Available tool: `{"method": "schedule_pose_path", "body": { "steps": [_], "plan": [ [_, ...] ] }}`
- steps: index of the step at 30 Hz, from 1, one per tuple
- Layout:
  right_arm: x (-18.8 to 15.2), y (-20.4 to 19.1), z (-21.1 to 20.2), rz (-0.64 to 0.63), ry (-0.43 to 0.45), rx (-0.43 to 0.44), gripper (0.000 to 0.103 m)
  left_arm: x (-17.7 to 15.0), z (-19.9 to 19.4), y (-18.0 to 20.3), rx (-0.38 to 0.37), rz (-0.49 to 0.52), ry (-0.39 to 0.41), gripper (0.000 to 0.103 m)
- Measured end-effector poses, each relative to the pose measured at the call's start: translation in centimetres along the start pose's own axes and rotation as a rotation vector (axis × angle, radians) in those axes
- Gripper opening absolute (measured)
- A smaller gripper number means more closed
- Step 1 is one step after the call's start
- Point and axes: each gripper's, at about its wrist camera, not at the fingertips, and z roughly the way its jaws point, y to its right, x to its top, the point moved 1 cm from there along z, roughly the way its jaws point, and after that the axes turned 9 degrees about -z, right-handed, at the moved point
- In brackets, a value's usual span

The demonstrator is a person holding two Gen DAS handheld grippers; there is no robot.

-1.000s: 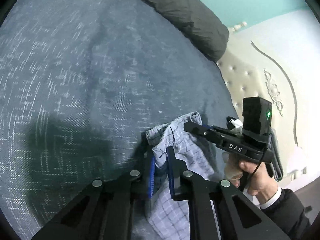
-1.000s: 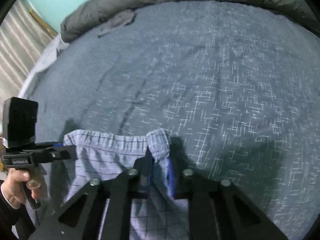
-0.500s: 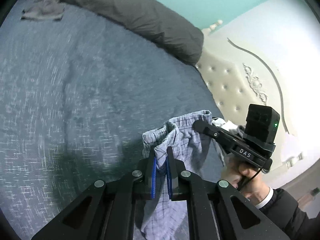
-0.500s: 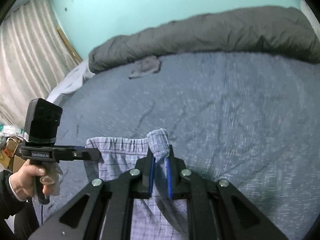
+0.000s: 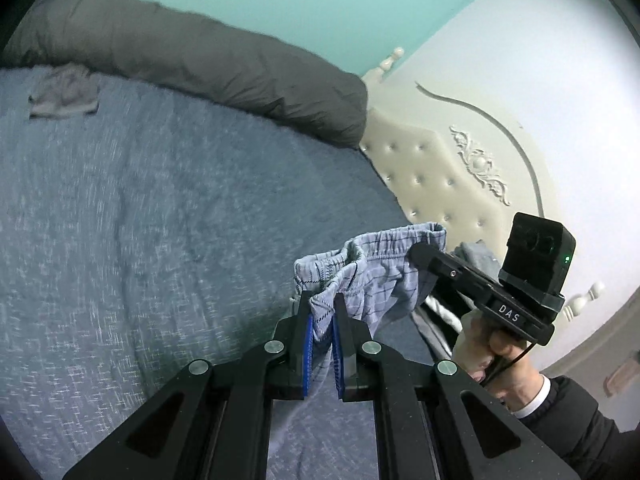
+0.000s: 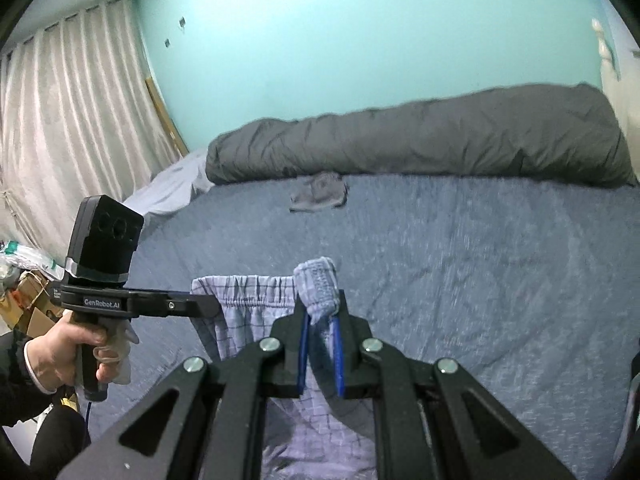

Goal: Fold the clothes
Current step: 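Lift the folded shorts off the bed with both tools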

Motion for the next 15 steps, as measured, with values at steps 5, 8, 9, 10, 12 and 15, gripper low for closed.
{"method": "schedule_pose_path", "body": {
  "steps": [5, 8, 9, 10, 12, 15],
  "plan": [
    [2.3, -1.4, -3.9, -0.024, 0.061, -0.014, 0.009, 0.7, -2.2, 4.0, -0.001, 0.054, 0.028, 0.008],
    [3.5, -2.2, -6.4, -0.044, 0.094, -0.023, 0.009, 1.2, -3.7, 6.9, 0.003, 0.100, 0.049, 0.008],
    [3.9, -2.4, -7.2, -0.050, 0.105, -0.027, 0.009, 1.4, -4.2, 7.7, 0.002, 0.112, 0.054, 0.008],
    [4.2, -2.6, -7.9, -0.053, 0.115, -0.030, 0.009, 1.6, -4.7, 8.7, 0.000, 0.125, 0.060, 0.008],
    [4.9, -2.8, -9.6, -0.056, 0.135, -0.037, 0.009, 2.0, -5.5, 10.3, -0.002, 0.144, 0.068, 0.008],
    [5.6, -3.3, -12.0, -0.064, 0.158, -0.047, 0.009, 2.2, -6.4, 12.8, -0.007, 0.170, 0.072, 0.008]
  ]
}}
